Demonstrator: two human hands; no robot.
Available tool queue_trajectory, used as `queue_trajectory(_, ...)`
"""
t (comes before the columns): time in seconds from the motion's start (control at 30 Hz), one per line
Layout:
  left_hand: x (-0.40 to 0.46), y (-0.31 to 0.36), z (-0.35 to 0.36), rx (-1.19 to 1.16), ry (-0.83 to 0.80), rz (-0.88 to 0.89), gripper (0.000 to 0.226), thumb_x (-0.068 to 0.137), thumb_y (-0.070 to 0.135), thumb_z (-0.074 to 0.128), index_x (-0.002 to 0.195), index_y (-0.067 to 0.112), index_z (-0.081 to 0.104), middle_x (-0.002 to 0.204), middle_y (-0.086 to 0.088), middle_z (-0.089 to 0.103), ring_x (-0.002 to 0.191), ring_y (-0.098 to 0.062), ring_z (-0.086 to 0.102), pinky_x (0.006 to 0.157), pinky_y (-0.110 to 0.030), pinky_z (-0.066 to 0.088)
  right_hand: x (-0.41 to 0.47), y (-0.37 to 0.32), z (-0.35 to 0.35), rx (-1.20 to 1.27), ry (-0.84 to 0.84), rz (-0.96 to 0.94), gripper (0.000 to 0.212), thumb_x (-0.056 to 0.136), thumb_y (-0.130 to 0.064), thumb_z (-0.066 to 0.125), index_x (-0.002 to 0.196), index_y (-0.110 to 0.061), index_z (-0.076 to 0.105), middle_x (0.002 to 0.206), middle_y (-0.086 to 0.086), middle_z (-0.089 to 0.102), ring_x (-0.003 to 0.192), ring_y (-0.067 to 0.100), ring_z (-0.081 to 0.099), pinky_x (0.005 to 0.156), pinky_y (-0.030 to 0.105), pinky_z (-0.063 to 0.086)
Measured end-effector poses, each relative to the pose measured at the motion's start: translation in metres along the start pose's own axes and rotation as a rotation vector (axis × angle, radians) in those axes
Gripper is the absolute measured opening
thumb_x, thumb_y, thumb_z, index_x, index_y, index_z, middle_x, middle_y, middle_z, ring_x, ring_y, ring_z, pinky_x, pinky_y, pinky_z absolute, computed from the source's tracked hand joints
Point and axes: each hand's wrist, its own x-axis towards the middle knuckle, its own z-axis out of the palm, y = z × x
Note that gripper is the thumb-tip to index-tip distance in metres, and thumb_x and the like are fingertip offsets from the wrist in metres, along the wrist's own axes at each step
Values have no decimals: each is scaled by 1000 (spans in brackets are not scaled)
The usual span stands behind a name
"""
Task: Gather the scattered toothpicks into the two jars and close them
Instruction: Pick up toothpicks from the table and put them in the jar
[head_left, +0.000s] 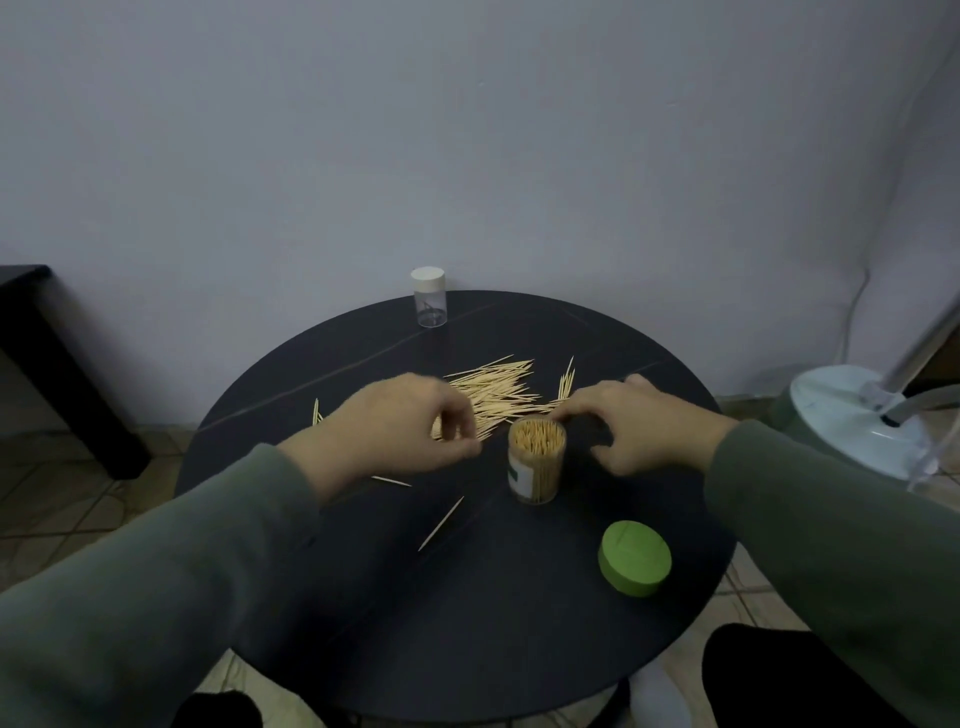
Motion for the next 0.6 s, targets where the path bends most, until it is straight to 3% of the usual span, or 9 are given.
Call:
queue_trajectory(0.1, -2, -3, 2, -33, -354, -162, 25, 75, 57, 71, 79, 33, 65, 81, 16, 62, 78, -1, 58, 67, -22, 45, 9, 4, 9, 29, 63, 55, 34, 92, -35, 60, 126, -36, 55, 126, -13, 56, 118, 7, 48, 113, 43, 24)
queue_trajectory(0.23, -1, 2, 7, -42, -497, -197, 19, 71, 45, 80, 76, 30, 69, 73, 17, 63, 74, -2, 58, 70, -24, 50, 21, 2, 22, 79, 128, 92, 28, 92, -43, 57, 119, -33, 60, 116, -13, 61, 110, 7, 53, 108, 42, 26)
queue_trajectory(0.4, 3, 5, 8, 18, -481, -174, 10, 78, 32, 76, 73, 29, 68, 71, 17, 61, 73, -4, 56, 73, -27, 50, 36, 0, 27, 79, 161, 106, 27, 92, -41, 58, 117, -30, 61, 113, -11, 63, 106, 9, 54, 109, 42, 24)
queue_trajectory(0.6, 17, 5, 17, 79, -323, -171, 6, 86, 34, 66, 81, 30, 66, 83, 13, 59, 85, -11, 56, 76, -31, 52, 49, -4, 28, -1, 221, 91, 23, 96, -34, 53, 115, -27, 64, 112, -9, 64, 106, 12, 56, 105, 40, 26)
